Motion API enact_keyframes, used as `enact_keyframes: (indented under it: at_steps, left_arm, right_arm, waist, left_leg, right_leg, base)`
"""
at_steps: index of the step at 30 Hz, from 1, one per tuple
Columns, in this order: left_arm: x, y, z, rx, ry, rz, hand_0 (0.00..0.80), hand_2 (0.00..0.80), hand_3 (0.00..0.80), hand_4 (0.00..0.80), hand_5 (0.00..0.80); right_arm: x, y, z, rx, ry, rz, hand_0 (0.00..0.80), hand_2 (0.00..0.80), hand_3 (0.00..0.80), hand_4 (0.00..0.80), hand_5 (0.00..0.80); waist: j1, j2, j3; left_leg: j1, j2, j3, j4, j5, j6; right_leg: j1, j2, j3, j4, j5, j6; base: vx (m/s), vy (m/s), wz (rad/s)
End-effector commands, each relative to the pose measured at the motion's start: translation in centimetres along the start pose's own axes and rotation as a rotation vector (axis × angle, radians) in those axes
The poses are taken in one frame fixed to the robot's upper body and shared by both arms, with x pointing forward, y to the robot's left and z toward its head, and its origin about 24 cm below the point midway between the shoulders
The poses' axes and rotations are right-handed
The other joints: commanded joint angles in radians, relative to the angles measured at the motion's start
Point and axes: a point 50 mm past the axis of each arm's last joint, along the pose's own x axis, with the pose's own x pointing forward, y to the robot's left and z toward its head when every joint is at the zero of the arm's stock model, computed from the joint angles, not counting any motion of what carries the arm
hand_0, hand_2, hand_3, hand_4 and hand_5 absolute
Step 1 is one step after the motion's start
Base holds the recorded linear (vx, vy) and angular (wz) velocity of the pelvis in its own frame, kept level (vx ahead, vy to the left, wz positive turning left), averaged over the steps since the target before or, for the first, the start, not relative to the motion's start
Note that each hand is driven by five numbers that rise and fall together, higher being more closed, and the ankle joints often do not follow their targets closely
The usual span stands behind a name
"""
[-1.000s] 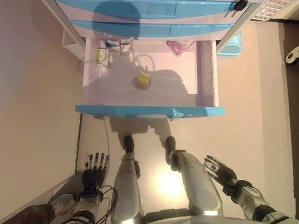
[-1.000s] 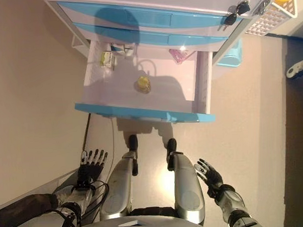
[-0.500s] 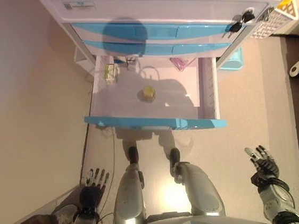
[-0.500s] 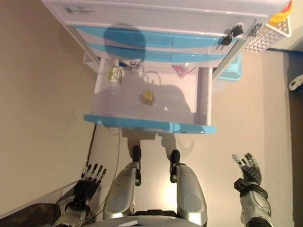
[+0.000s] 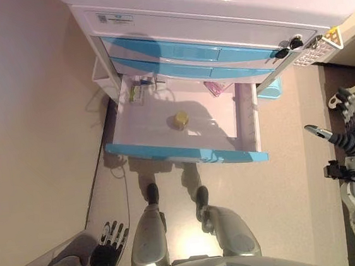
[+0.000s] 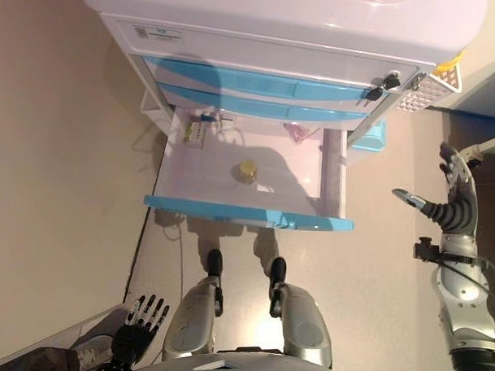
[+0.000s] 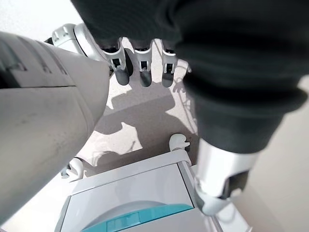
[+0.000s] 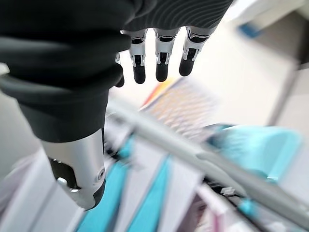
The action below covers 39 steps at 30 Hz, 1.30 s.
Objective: Open the drawer and pick up the medicine
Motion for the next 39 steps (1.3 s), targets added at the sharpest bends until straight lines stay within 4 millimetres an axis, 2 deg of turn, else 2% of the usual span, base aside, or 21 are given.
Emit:
enact_keyframes:
  at_steps: [1, 5, 15, 26, 39]
  left_arm:
    - [-1.2, 1.2, 0.5, 0.066, 0.040, 0.035, 0.000, 0.000, 0.000, 0.000, 0.000]
    - [-0.7, 0.9, 0.7, 0.081, 0.044, 0.037, 0.000, 0.000, 0.000, 0.000, 0.000]
    - [0.1, 0.3, 1.1, 0.153, 0.091, 0.027, 0.000, 0.000, 0.000, 0.000, 0.000]
    - [0.8, -0.5, 1.1, 0.223, 0.143, 0.000, 0.000, 0.000, 0.000, 0.000, 0.000]
    - [1.3, -1.2, 0.4, 0.234, 0.171, -0.028, 0.000, 0.000, 0.000, 0.000, 0.000]
  right_arm:
    - [2.4, 0.6, 4.2, -0.129, -0.212, 0.174, 0.000, 0.000, 0.000, 0.000, 0.000]
    - [4.2, 2.2, 6.4, -0.204, -0.297, 0.334, 0.000, 0.000, 0.000, 0.000, 0.000]
    - [6.8, 6.2, 7.8, -0.361, -0.346, 0.592, 0.000, 0.000, 0.000, 0.000, 0.000]
    - [8.3, 9.6, 6.1, -0.498, -0.283, 0.713, 0.000, 0.000, 0.000, 0.000, 0.000]
    - [9.0, 11.0, 2.1, -0.637, -0.147, 0.700, 0.000, 0.000, 0.000, 0.000, 0.000]
  waist:
    - [0.011, -0.008, -0.042]
    - [0.033, -0.006, -0.035]
    - [0.088, 0.007, -0.015]
    - [0.134, 0.037, 0.013]
    - [0.151, 0.078, 0.044]
  left_leg:
    - [0.009, -0.004, 0.003, 0.019, -0.102, -0.006]
    - [-0.001, -0.007, -0.010, 0.023, -0.101, -0.007]
    - [-0.032, -0.026, -0.042, 0.041, -0.096, -0.005]
    - [-0.068, -0.057, -0.070, 0.075, -0.093, 0.001]
    - [-0.108, -0.075, -0.069, 0.102, -0.084, 0.008]
  right_leg:
    - [0.006, -0.087, -0.003, -0.036, 0.048, 0.127]
    - [0.009, -0.091, -0.013, -0.039, 0.047, 0.124]
    - [0.010, -0.101, -0.040, -0.032, 0.042, 0.112]
    - [-0.011, -0.114, -0.059, -0.005, 0.036, 0.098]
    - [-0.060, -0.134, -0.069, 0.029, 0.039, 0.089]
  base:
    - [-0.011, 0.005, 0.07]
    - [-0.013, 0.001, 0.04]
    - [-0.007, -0.005, 0.17]
    - [-0.005, 0.012, 0.16]
    - [-0.021, 0.027, 0.07]
